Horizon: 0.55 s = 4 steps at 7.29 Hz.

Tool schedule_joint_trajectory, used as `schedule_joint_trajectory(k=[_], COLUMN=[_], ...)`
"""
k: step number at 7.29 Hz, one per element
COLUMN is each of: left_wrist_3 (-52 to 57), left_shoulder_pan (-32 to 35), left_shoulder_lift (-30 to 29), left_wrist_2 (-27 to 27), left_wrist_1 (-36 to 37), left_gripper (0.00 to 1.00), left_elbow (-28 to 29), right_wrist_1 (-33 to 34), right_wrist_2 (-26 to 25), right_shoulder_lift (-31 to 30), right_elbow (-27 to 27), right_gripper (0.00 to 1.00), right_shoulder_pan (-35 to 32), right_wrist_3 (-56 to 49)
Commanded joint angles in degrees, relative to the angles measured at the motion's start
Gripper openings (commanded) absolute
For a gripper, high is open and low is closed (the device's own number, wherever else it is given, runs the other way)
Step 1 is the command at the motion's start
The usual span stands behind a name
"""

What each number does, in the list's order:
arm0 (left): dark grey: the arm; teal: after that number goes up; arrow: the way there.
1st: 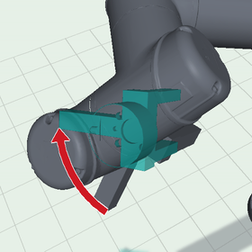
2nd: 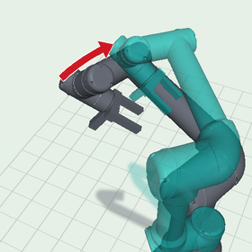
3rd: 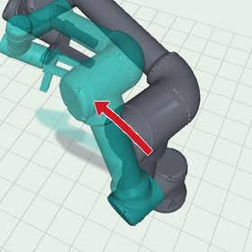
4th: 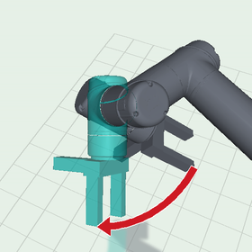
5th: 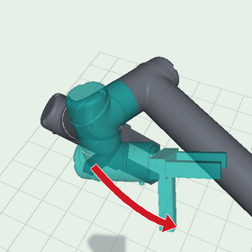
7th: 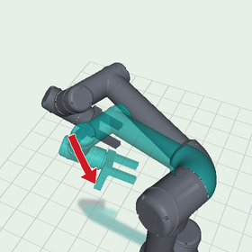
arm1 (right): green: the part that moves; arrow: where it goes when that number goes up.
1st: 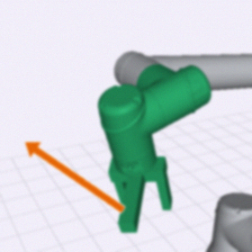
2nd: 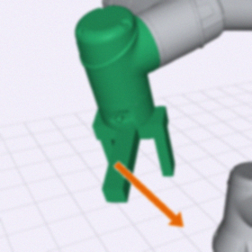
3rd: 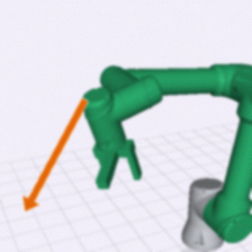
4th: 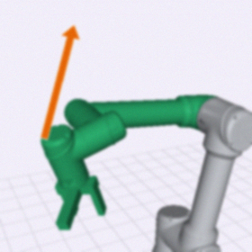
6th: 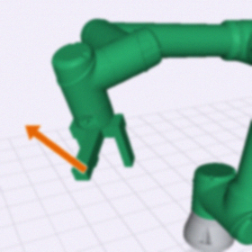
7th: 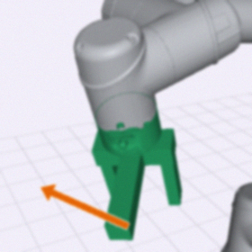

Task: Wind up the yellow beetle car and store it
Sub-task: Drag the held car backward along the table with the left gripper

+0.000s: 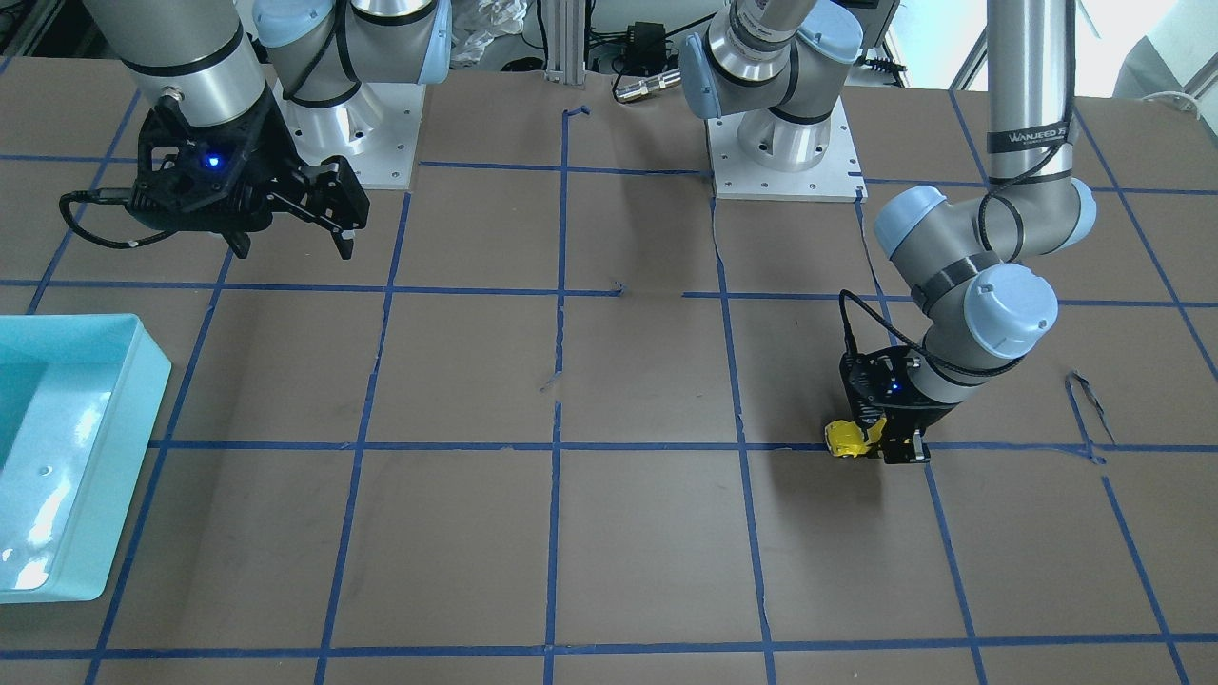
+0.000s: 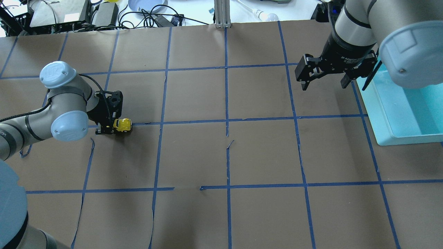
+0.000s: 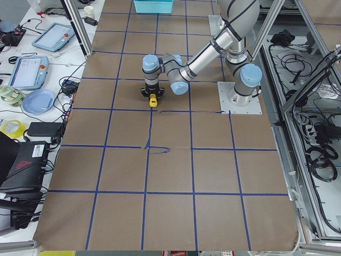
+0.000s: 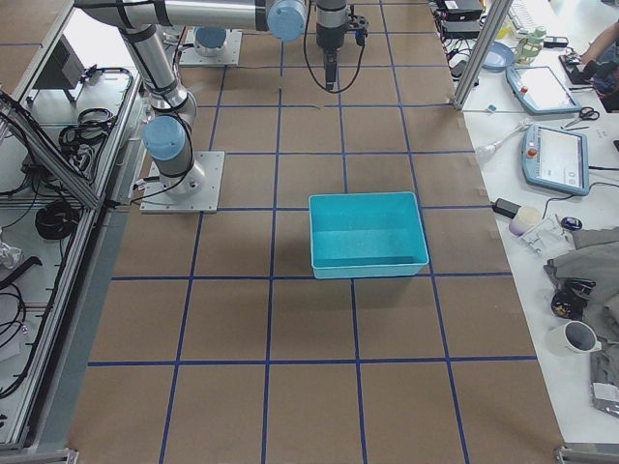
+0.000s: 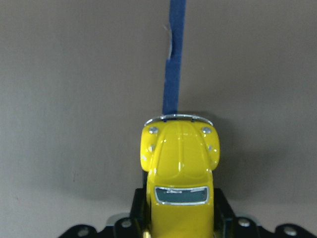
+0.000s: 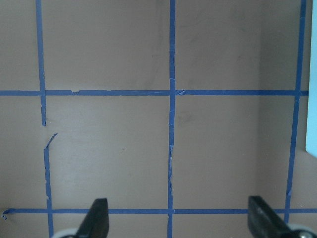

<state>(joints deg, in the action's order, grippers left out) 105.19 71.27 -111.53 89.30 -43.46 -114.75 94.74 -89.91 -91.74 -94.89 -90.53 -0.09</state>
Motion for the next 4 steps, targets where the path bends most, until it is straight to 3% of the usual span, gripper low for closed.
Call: schedule_joint_trajectory(k=[1, 4], left_wrist_3=[3.69, 4.14], left_shoulder_pan=[-2.96, -4.73], left_shoulder_lift=[0.0, -0.09], left_wrist_2=[0.0, -0.09], left_wrist_1=[0.3, 0.39], left_gripper=[0.41, 0.42], left_elbow=[0.05, 0.05], right_wrist_1=[0.0, 0.0], right_wrist_2=[-0.17, 0.7], right_shoulder_lift=[0.07, 1.11], right_elbow=[-0.03, -0.11], right_gripper=[1.0, 1.0], right_shoulder_pan=[0.0, -0.08], right_wrist_3=[0.09, 0.62])
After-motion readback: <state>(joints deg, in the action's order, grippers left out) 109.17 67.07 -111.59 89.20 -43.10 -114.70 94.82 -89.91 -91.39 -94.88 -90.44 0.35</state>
